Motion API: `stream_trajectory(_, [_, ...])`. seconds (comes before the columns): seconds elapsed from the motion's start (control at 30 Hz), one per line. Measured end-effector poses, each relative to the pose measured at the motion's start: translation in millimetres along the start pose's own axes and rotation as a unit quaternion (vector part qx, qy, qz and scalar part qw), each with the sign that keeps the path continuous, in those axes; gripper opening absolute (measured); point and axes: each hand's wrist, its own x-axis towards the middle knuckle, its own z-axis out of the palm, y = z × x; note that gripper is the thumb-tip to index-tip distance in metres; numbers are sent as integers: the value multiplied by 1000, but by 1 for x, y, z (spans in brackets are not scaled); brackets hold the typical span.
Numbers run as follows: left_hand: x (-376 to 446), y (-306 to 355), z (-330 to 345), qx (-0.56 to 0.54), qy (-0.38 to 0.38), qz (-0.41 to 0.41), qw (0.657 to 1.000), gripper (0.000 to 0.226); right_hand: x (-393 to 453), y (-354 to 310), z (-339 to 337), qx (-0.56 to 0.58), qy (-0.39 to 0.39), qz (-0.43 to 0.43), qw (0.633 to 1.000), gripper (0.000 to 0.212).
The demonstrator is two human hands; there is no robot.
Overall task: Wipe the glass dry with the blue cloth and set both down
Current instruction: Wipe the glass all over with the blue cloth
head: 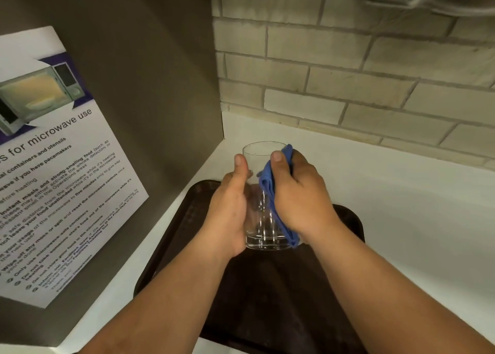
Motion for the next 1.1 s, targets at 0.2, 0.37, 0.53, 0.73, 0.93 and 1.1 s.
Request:
stream_trajectory(0.2, [-6,-6,4,43,-26,37,998,87,-7,6,16,-6,28,-62,998,33])
stream_trajectory(0.37, [-3,2,1,-63,-117,-27,991,85,14,3,-2,104,-23,102,989,61])
stream_trajectory(0.53, [6,10,0,-53,-11,-40,998,85,-27,18,5,16,-89,96,991,49])
stream_trajectory(0.73, [0,10,3,65,57,-11,996,71,-45,9,17,-63,-9,-44,997,59])
stream_trajectory(0.93, [-3,5,2,6,-71,-19,997,86,-36,-4,16,-88,41,-81,992,56])
stream_trajectory(1.1, [-3,4,0,-86,-133,-15,987,80,11,-10,-4,85,28,75,993,57])
